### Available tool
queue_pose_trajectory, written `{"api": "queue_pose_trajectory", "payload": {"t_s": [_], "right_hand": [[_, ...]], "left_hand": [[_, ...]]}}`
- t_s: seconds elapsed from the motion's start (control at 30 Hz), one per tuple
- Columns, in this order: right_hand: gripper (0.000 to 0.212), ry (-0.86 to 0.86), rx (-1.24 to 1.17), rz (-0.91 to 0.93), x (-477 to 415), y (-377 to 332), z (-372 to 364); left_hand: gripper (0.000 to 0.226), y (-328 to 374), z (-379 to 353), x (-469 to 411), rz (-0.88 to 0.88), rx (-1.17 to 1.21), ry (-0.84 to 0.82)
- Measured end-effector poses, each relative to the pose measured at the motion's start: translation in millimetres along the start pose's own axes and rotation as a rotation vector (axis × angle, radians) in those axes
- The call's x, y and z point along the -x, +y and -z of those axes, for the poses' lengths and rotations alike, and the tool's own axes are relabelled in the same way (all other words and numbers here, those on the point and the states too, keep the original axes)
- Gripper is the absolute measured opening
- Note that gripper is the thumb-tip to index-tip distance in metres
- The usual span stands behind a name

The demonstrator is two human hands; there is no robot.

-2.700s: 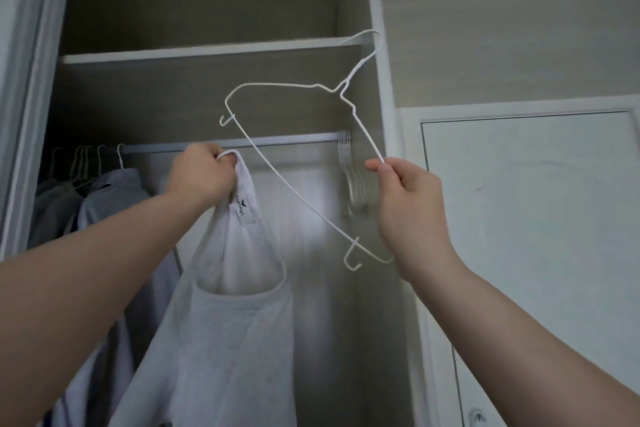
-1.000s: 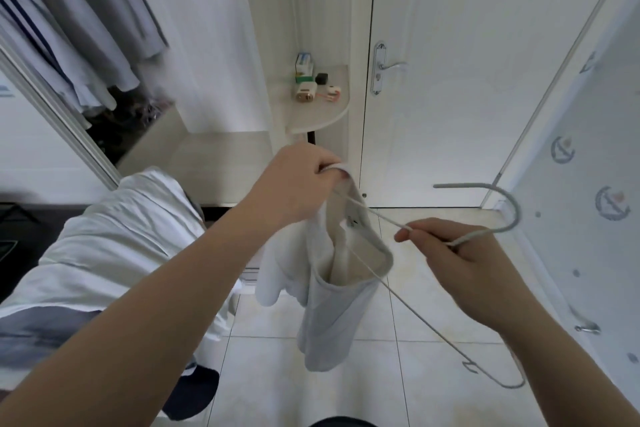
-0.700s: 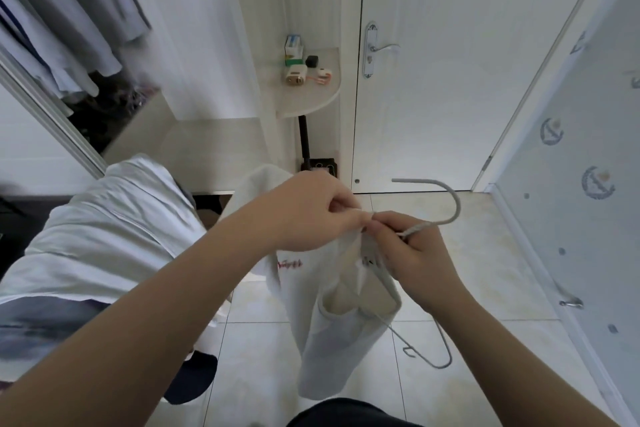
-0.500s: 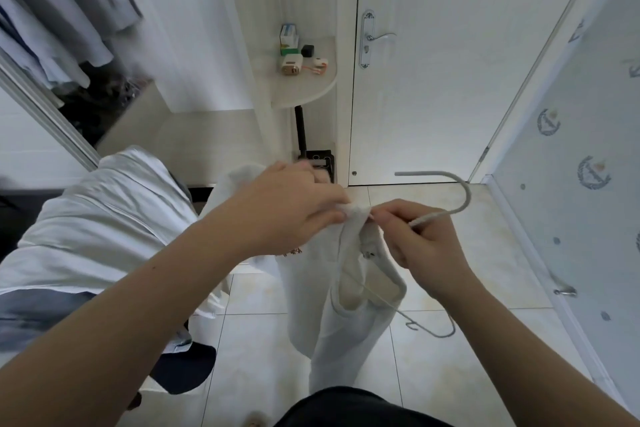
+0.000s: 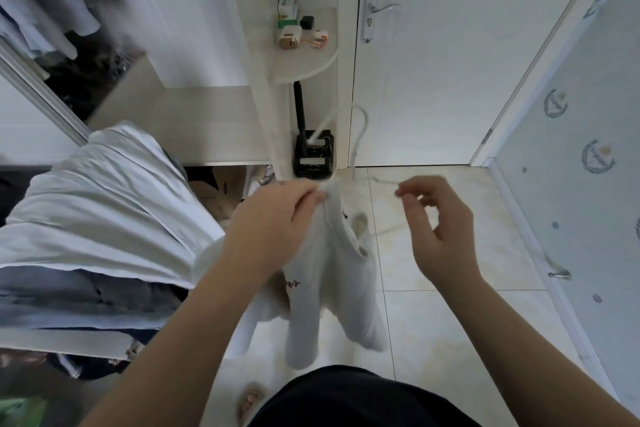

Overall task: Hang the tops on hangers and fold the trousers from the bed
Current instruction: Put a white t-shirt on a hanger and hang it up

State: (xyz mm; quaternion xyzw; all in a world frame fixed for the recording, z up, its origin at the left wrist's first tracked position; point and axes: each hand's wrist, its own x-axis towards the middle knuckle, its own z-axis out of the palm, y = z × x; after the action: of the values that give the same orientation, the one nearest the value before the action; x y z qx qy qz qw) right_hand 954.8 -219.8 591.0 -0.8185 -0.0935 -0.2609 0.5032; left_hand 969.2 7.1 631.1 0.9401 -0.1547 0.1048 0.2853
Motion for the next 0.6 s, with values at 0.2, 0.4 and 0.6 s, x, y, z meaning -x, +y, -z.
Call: {"api": "queue_pose_trajectory", "payload": {"t_s": [0.2, 0.4, 0.6], "right_hand": [[0.026, -0.598, -0.015, -0.123, 16.9, 1.5, -39.6], [0.022, -0.693, 0.202, -0.091, 26.7, 20.5, -51.7], [0.016, -0.454, 0.334, 0.106, 60.2, 36.1, -54.1]], "left_hand": [[0.021, 4.4, 1.1, 10.8, 0.116, 0.233, 0.215], [0.009, -11.0, -1.8, 18.3, 0.186, 0.261, 0.195], [0.015, -30.6, -8.9, 27.7, 0.2, 0.271, 0.261]]}}
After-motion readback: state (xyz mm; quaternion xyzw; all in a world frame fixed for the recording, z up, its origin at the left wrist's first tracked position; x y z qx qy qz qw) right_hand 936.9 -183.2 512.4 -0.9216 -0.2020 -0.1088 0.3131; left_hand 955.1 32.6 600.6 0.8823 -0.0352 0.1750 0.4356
